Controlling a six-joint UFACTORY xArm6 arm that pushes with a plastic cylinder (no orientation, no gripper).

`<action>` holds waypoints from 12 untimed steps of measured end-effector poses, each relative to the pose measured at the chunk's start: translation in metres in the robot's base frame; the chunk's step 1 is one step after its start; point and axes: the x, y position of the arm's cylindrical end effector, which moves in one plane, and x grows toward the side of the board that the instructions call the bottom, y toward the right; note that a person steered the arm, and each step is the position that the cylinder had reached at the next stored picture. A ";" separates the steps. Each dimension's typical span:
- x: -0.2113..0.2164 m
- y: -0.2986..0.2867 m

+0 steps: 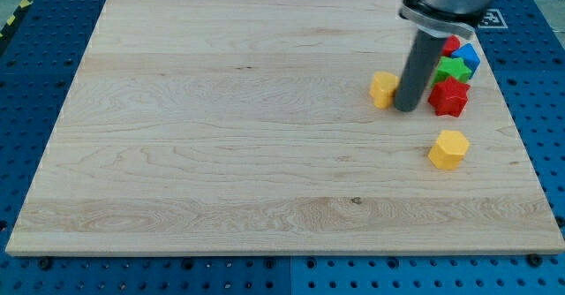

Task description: Move the heart at the left top of the board

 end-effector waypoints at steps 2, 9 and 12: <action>-0.068 -0.111; -0.114 -0.234; -0.100 -0.108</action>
